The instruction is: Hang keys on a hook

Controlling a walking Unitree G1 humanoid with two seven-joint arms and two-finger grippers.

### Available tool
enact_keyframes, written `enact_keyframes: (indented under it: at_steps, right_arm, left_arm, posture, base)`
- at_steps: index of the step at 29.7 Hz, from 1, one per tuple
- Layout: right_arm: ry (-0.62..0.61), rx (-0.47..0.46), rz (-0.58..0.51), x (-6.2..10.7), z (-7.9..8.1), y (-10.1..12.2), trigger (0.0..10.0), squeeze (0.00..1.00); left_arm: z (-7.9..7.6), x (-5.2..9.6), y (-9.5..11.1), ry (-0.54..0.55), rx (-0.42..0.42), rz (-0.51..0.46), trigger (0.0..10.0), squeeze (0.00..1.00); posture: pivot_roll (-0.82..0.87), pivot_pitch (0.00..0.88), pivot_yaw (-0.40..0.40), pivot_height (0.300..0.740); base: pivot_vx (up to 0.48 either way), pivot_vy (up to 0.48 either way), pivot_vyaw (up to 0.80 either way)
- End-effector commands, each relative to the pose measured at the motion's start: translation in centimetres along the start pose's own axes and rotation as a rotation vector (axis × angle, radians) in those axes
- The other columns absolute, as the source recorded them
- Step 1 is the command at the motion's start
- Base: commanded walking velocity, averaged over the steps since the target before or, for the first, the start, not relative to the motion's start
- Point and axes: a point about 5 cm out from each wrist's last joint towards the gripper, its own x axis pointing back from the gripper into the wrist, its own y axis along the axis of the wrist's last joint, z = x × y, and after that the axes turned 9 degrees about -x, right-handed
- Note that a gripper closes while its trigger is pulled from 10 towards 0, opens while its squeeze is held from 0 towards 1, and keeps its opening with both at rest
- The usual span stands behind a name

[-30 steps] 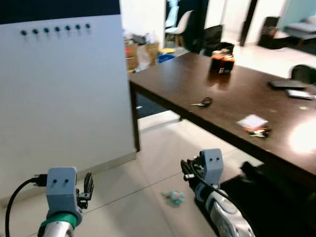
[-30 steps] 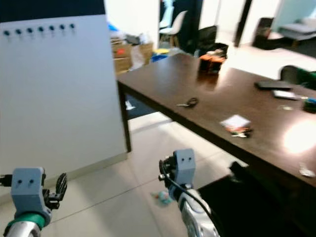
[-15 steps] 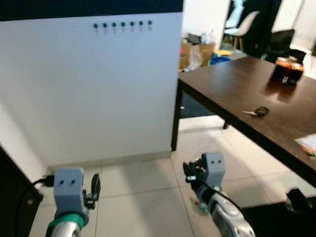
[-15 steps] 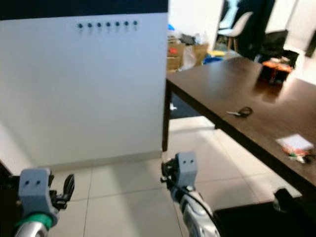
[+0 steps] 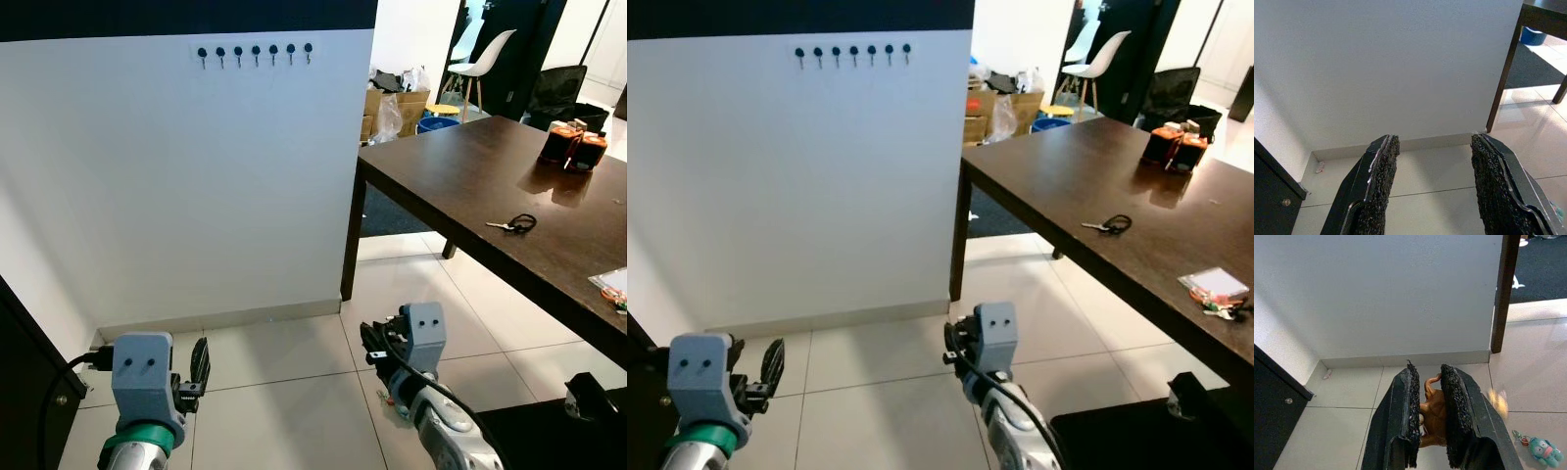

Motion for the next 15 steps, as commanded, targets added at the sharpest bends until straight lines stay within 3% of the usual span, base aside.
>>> enact_keyframes:
  at_steps: [1,15]
  right_arm:
    - [0.002,-0.013,0.006,0.25,0.08,-0.23,10.0,0.00]
    - [-0.005,-0.014,0.009,0.49,-0.01,-0.32,10.0,0.00]
  left_arm:
    - [0.40,0.26,-0.17,0.009,-0.002,0.001,10.0,0.00]
    - [0.16,0.39,-0.01,-0.008,0.017,-0.013,10.0,0.00]
  posture:
    - [-0.12,0.058,0.093,0.740]
    - [-0.12,0.064,0.098,0.740]
  base:
    - [0.281,0.000,0.00]
    - [0.328,0.000,0.00]
